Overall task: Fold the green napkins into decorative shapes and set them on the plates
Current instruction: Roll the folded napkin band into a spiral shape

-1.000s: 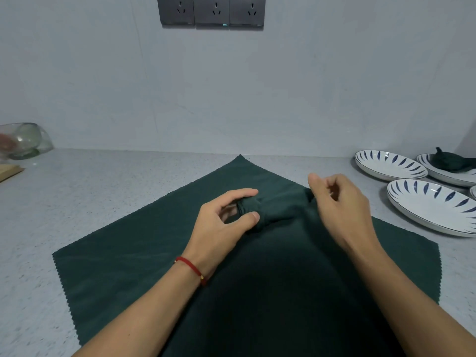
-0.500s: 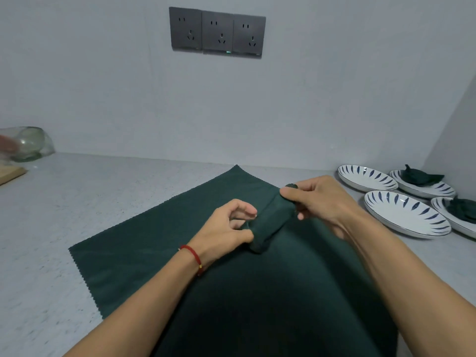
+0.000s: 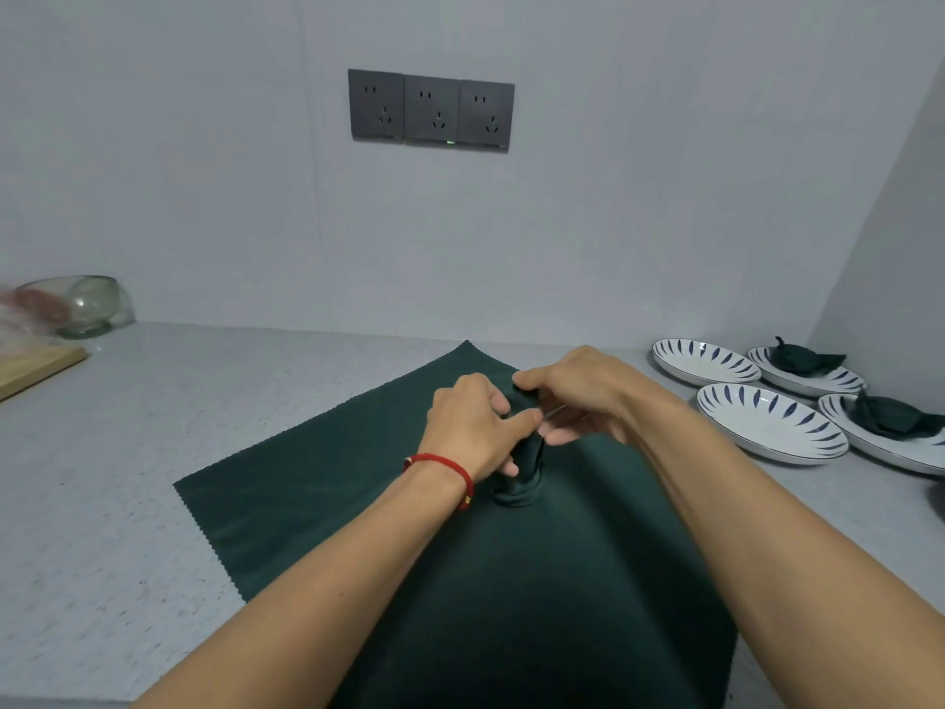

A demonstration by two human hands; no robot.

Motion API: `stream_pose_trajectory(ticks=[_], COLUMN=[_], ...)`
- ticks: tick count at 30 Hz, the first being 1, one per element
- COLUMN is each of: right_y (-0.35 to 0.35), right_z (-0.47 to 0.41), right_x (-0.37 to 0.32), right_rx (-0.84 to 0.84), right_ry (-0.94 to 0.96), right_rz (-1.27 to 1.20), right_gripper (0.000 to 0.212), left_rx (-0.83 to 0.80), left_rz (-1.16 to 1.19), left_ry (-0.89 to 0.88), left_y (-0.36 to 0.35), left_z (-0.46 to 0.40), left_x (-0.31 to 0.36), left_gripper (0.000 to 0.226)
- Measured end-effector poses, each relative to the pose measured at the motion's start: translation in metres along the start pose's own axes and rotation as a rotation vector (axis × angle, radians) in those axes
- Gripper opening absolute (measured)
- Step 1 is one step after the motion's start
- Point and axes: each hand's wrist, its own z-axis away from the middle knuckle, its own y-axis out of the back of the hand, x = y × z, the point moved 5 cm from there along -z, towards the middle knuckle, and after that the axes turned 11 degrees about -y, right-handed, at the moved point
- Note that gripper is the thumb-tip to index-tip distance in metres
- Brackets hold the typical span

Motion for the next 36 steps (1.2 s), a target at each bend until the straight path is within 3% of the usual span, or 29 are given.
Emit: stream_pose_trajectory(ticks=[5,11,13,16,21,25,30,33,36], right_y=[-0.001,-0.003,-0.003,-0.002,-0.001,-0.002,0.006,-0.001,-0.009], right_z=[0.005,0.006,0.006,0.004,0.001,-0.005,-0.019,-0.020,-0.018], right_x=[0.004,0.007,0.006,0.007,0.011,0.016,0.031,0.035,0.033], right_rx=[-0.061,-0.098,-0.102,-0.042,0.025,0.071,-0.032,-0.163,-0.129], right_ry=[-0.012,0.047,0.051,0.086,0.087,0.114,0.143,0.116,0.071], right_rz=[-0.048,-0.116,-0.120,-0.070,-0.018,0.065,-0.165,-0.315,-0.250], right_gripper=[0.031,0.029,0.029,0.027,0.024,0.018,0.011,0.012,0.009], left_rx=[-0.090,-0.075,-0.097,-0.134,-0.095,-0.152,-0.073,-0.076,-0.183], left_rz=[0.095,0.056,0.036,0.037,0.453,0.672,0.937,0.939,0.782], left_ry=[0.116,0.089,0.098,0.132,0.378,0.506,0.637,0.628,0.554], left_y=[0.004,0.005,0.006,0.004,-0.006,-0.012,-0.001,-0.001,-0.011], left_z=[0.001,-0.003,-0.008,-0.015,-0.024,-0.023,-0.025,-0.024,-0.023], left_x=[0.002,0.005,0.006,0.002,-0.018,-0.022,-0.038,-0.038,-0.036], left_gripper=[0.025,0.003,0.006,0.030,0.012,0.017,0.027,0.019,0.007])
